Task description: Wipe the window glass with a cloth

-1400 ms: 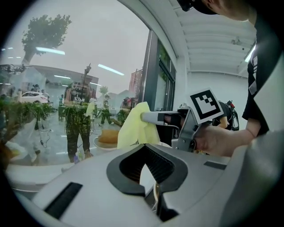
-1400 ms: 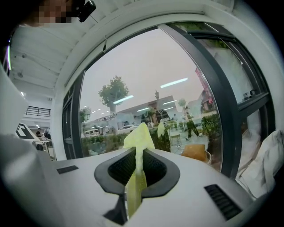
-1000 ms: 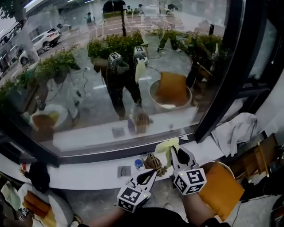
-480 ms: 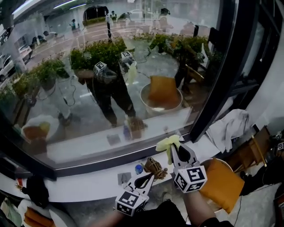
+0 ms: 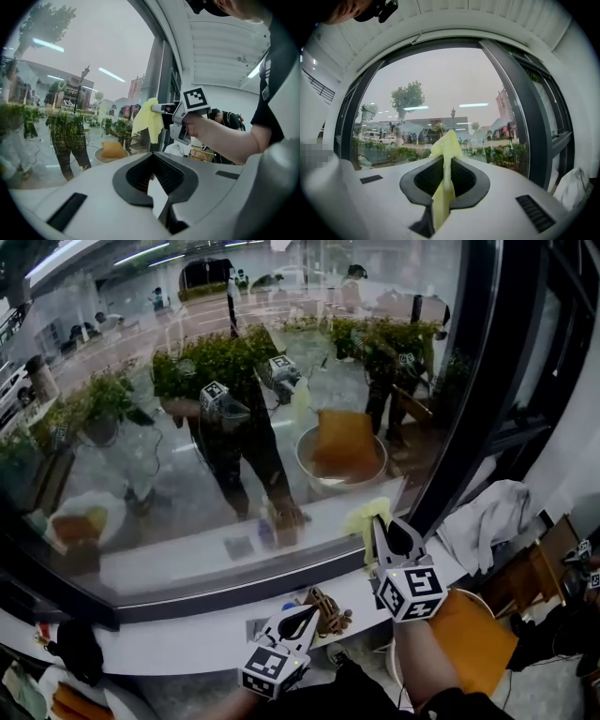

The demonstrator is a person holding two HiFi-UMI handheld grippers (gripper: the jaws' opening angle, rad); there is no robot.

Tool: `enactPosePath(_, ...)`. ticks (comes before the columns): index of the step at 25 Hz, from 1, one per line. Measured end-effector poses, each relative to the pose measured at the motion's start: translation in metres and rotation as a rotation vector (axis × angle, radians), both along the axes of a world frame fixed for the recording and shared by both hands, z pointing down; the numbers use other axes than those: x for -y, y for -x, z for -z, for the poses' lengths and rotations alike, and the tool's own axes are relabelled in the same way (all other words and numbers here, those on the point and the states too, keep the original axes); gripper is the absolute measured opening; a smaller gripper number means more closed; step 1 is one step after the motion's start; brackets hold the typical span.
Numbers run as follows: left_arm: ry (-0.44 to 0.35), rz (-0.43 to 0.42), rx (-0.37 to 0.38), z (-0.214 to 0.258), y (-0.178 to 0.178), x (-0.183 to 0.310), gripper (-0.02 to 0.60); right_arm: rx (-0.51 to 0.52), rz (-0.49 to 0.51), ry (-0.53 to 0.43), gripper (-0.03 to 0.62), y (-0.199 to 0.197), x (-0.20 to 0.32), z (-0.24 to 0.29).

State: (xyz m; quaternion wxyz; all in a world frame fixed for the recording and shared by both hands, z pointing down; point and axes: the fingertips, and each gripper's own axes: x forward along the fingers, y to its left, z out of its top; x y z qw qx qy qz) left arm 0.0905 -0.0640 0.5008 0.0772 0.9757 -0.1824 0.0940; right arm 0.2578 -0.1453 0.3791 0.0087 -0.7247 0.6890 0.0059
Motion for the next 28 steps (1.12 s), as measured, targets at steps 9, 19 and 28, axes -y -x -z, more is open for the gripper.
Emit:
enactPosePath(9,-0.02,0.027,-0.013,0.011,-0.028,0.047,0.008,-0.029,-0.009,-0.022,0.052,-0.04,0.06,0.022)
enactPosePath(19,-0.047,0.037,-0.022,0.032,-0.077,0.085,0.008,-0.051,-0.029,-0.032,0.052,-0.101,0.123,0.044)
enactPosePath(28,-0.063,0.066,-0.018,0.047,-0.1,0.109,0.008,-0.078,-0.053,-0.054,0.052,-0.134,0.163,0.068)
